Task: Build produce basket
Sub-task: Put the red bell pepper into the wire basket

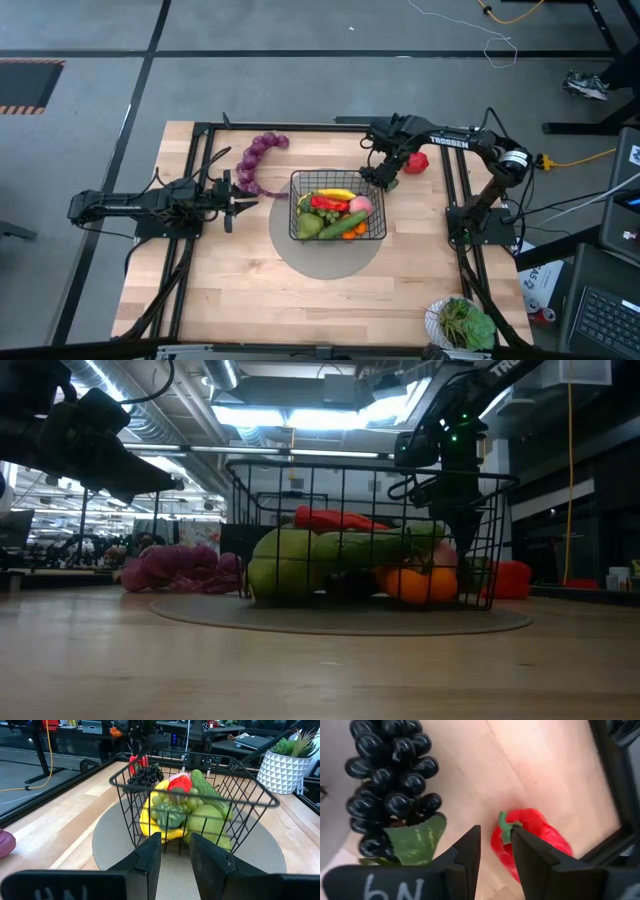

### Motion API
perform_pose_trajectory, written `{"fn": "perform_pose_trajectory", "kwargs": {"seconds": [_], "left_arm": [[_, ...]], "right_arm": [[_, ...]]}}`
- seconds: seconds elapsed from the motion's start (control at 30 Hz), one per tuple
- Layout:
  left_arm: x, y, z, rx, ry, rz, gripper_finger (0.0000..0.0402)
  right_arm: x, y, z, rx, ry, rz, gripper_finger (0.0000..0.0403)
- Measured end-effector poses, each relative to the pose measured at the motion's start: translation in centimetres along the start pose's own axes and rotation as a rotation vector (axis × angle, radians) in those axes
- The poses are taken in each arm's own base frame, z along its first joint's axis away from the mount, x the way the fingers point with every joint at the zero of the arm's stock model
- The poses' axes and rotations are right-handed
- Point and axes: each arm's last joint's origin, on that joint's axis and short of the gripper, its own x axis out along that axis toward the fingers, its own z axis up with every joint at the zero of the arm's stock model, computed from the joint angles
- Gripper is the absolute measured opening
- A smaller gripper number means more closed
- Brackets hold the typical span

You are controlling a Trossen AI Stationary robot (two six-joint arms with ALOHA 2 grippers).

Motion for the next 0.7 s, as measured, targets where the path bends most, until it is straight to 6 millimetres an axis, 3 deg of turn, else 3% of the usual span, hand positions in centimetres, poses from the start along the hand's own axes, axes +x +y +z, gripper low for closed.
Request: {"fn": "perform_pose_trajectory", "kwargs": {"seconds": [0.43, 0.7], "left_arm": [[0.0, 0.0, 0.0, 0.000, 0.000, 0.000, 0.0096], [0.0, 0.0, 0.0, 0.000, 0.000, 0.000, 0.0096]], "right_arm": [[-0.4, 0.3, -0.3, 0.023, -0.001, 0.052, 0.0110], [-3.5, -1.2, -1.2, -0.143, 0.083, -0.123, 0.0110]]}}
